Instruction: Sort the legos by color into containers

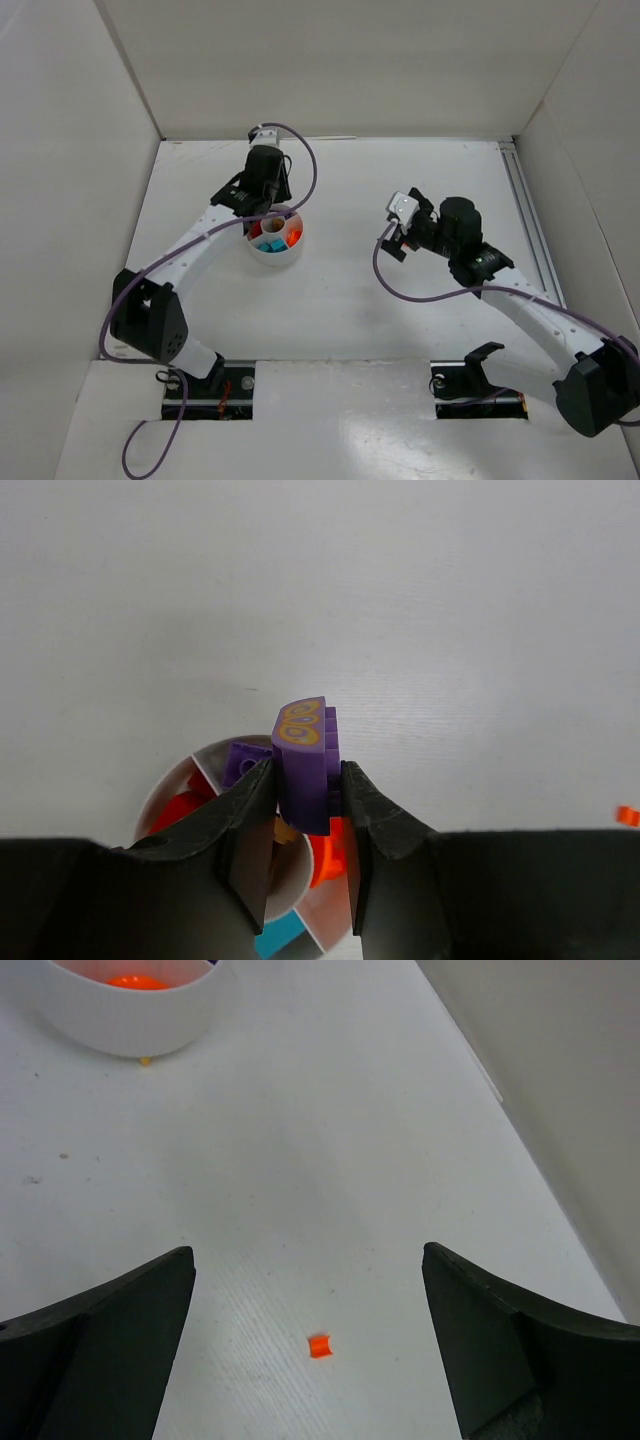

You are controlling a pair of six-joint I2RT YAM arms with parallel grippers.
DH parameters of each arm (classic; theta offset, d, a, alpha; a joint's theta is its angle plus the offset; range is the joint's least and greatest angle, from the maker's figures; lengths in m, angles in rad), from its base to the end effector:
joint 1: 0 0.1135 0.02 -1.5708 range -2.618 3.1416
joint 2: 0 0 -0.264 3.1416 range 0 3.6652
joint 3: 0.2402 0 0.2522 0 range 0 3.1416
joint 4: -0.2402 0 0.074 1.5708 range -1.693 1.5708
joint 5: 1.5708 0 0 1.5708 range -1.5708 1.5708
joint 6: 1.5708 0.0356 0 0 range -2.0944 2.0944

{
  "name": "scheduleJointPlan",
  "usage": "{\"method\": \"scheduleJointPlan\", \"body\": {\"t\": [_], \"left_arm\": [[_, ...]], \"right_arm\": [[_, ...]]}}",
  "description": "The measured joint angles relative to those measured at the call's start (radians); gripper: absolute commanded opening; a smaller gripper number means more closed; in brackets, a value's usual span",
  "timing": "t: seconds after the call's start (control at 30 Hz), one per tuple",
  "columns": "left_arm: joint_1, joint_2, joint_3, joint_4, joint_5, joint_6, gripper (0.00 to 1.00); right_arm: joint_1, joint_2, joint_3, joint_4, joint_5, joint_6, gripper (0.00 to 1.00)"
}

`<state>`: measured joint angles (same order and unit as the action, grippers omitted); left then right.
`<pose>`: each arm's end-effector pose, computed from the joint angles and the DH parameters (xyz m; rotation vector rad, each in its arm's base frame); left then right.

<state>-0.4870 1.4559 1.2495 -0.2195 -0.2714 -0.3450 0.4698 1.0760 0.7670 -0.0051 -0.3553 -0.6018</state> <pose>0.3053 -0.1509 0.3395 -0.0333 1.9898 -0.2687 0.2159 0.1235 0.2953 -1.1558 1.4723 0.2436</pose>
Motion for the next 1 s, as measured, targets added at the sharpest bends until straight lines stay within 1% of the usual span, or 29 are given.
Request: {"method": "scheduleJointPlan", "body": {"t": [0.13, 0.23, 0.37, 0.57, 0.8, 1.0], "left_arm": [[0.024, 0.103, 0.050, -0.017, 0.035, 0.097, 0.00], [0.023, 0.144, 0.069, -0.017, 0.061, 0.166, 0.00], [0.022, 0.166, 0.090, -0.020, 0.077, 0.234, 0.00], [0.022, 0.167, 0.100, -0.035, 0.086, 0.292, 0.00], [0.022, 0.167, 0.100, -0.085, 0.089, 0.263, 0.00], [0.022, 0.166, 0.100, -0.103, 0.092, 0.230, 0.00]], "right_arm": [[-0.026, -0.004, -0.017, -0.022, -0.009, -0.005, 1.00], [-0.038, -0.004, -0.018, -0.037, -0.021, -0.012, 1.00], [-0.045, -0.003, -0.018, -0.050, -0.034, -0.021, 1.00], [-0.053, 0.007, -0.018, -0.056, -0.047, -0.031, 1.00], [-0.056, 0.052, -0.018, -0.065, -0.077, -0.031, 1.00], [-0.064, 0.056, -0.018, -0.072, -0.091, -0.036, 1.00]]}}
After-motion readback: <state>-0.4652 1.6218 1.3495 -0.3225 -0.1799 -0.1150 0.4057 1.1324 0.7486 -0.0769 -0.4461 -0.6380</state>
